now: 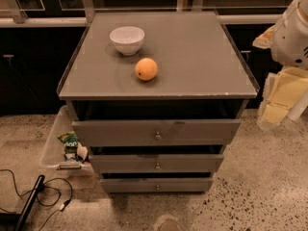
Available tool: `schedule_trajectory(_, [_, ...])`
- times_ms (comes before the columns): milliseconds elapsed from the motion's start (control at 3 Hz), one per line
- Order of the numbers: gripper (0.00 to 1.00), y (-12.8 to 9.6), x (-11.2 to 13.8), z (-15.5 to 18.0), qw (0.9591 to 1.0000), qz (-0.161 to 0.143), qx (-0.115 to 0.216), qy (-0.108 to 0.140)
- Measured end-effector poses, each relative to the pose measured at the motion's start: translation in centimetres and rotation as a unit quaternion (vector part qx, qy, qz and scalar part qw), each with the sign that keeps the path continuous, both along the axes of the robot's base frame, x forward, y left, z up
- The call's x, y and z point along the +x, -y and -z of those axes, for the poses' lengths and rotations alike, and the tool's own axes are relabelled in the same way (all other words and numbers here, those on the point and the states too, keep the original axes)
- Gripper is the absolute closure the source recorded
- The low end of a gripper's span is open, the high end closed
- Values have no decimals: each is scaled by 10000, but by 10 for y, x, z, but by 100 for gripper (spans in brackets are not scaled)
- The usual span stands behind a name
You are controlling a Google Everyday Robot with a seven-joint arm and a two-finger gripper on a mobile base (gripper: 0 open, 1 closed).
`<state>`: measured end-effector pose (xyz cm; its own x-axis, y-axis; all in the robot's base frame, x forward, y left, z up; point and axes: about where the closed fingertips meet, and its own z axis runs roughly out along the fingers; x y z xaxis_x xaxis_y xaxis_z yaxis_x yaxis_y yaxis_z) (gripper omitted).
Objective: Open top drawer
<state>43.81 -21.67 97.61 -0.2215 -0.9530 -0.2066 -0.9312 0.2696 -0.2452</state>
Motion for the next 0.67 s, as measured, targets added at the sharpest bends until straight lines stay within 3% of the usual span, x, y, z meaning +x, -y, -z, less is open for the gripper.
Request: schedule_trajectory(667, [0,-1,-1,11,9999,-73,48,-72])
